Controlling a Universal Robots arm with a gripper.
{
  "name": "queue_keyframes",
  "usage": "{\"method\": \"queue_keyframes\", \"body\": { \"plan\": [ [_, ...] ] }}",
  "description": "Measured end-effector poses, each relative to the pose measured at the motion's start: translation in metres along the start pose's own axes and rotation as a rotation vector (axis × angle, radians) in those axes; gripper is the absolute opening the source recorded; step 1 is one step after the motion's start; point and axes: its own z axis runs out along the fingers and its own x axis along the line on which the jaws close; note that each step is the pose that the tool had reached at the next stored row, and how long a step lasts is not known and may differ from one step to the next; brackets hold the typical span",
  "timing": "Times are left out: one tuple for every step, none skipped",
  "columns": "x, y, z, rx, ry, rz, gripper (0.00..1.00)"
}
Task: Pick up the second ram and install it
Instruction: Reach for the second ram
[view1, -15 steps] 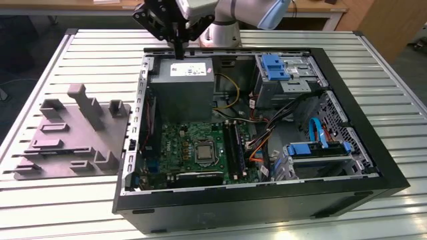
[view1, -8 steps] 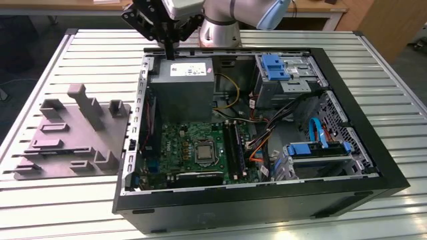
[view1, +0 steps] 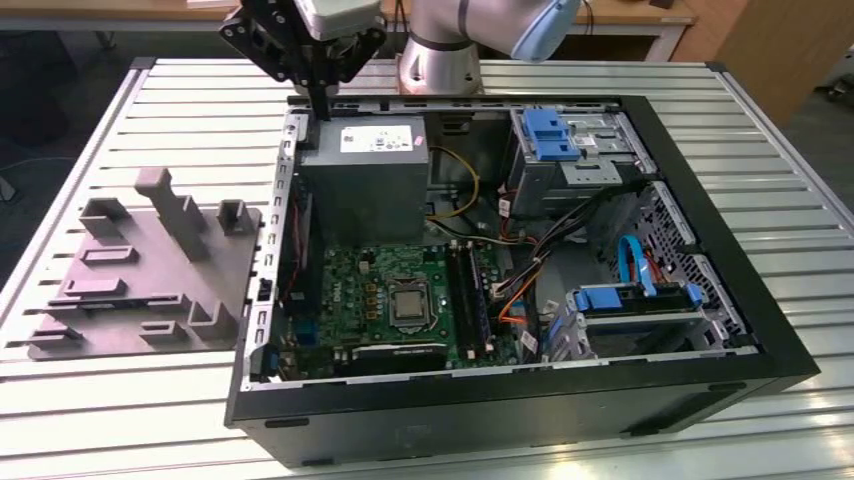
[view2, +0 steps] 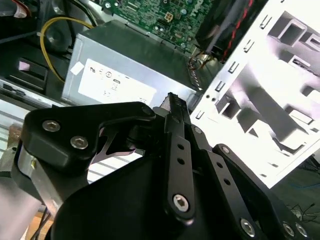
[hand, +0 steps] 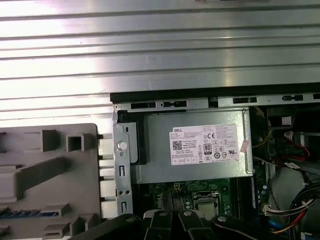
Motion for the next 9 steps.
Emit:
{"method": "queue_keyframes", "body": {
  "plan": [
    [0.0021,-0.0001,0.0000,0.0000,0.0000,0.000,0.10],
    [0.0043,-0.0002,-0.0001,0.0000,0.0001,0.000,0.10],
    [0.0067,-0.0003,-0.0001,0.0000,0.0001,0.000,0.10],
    [0.0088,-0.0004,-0.0002,0.0001,0.0001,0.000,0.10],
    [0.0108,-0.0005,-0.0002,0.0000,0.0000,0.000,0.10],
    [0.0128,-0.0006,-0.0002,0.0000,0.0000,0.000,0.10],
    [0.0147,-0.0008,-0.0003,0.0000,0.0001,0.000,0.10],
    [0.0167,-0.0009,-0.0003,0.0000,0.0000,0.000,0.10],
    [0.0186,-0.0010,-0.0003,0.0000,0.0000,0.000,0.10]
  ]
}}
